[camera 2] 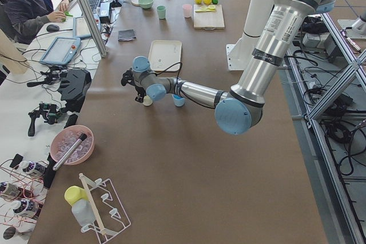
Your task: Place all cups on tray
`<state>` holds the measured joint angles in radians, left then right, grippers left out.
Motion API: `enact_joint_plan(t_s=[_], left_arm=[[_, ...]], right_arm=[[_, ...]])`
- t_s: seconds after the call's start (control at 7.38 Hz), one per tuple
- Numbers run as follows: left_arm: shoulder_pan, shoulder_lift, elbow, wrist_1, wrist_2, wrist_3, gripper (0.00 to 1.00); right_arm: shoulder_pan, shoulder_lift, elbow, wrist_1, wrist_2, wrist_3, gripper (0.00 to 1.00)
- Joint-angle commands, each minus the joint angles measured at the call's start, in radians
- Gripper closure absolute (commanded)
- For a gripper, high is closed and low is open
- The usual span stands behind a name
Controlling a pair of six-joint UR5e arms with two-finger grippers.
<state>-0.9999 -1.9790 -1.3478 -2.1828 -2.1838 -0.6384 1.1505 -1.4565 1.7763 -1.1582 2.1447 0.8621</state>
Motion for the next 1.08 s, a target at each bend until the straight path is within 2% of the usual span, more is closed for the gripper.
enact_joint_plan(t_s=[0.0, 0.27, 0.54, 0.68, 0.81, 0.95], left_arm=[[0.009, -0.004, -0.01, 0.001, 0.018, -0.02, 1.0], [0.01, -0.036, -0.053, 0.015, 0.016, -0.093, 1.0], [0.059, -0.125, -0.051, 0.058, 0.021, -0.218, 1.0], [0.117, -0.171, -0.047, 0.063, 0.073, -0.3, 1.0], [0.188, -0.248, -0.036, 0.122, 0.146, -0.36, 1.0], [0.213, -0.306, -0.036, 0.205, 0.174, -0.385, 1.0]], right_arm=[[0.0, -0.001, 0.0, 0.0, 0.0, 0.001, 0.0], [0.0, -0.002, 0.003, 0.002, 0.0, 0.002, 0.0], [0.0, -0.005, 0.006, 0.0, 0.0, 0.002, 0.0], [0.0, -0.005, 0.006, 0.0, 0.0, 0.002, 0.0], [0.0, -0.005, 0.006, 0.0, 0.0, 0.002, 0.0], [0.0, -0.005, 0.005, 0.0, 0.0, 0.002, 0.0]])
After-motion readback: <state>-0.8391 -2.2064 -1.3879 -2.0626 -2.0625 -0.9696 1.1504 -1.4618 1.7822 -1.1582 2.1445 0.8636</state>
